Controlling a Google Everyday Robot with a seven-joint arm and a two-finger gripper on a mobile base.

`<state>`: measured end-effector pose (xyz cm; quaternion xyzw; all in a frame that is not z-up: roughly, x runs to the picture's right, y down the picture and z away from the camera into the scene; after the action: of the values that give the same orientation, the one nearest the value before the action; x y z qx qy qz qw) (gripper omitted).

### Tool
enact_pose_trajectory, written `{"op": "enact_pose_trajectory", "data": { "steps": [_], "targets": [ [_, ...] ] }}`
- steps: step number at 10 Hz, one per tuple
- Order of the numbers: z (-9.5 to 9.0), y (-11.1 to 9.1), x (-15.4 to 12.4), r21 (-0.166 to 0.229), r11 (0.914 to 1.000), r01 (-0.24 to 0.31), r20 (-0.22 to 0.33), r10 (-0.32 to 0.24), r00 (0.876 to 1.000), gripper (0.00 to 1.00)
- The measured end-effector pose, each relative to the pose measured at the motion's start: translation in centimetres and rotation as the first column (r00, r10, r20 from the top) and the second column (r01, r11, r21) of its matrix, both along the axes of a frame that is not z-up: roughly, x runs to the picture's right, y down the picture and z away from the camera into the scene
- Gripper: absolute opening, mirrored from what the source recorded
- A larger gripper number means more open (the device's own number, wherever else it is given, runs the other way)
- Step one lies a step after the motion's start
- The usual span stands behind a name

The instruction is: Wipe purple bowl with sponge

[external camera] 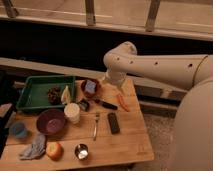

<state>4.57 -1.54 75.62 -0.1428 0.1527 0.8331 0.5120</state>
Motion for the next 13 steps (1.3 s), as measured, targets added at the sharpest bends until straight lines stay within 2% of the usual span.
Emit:
{"op": "enact_pose_trajectory", "data": {
  "steps": [2,8,10,13],
  "targets": [
    [0.0,-1.0,-1.8,0.030,0.9990,0.033,0.039,-0.034,0.999,0.80],
    [0.1,-1.0,-1.6,0.035,0.9988,0.034,0.035,-0.035,0.999,0.80],
    [0.9,-1.5,-2.0,0.072,0.9961,0.051,0.050,-0.055,0.997,0.80],
    [2.7,-3.4,-6.8,0.150,0.9821,0.114,0.121,-0.132,0.984,0.80]
  ]
}}
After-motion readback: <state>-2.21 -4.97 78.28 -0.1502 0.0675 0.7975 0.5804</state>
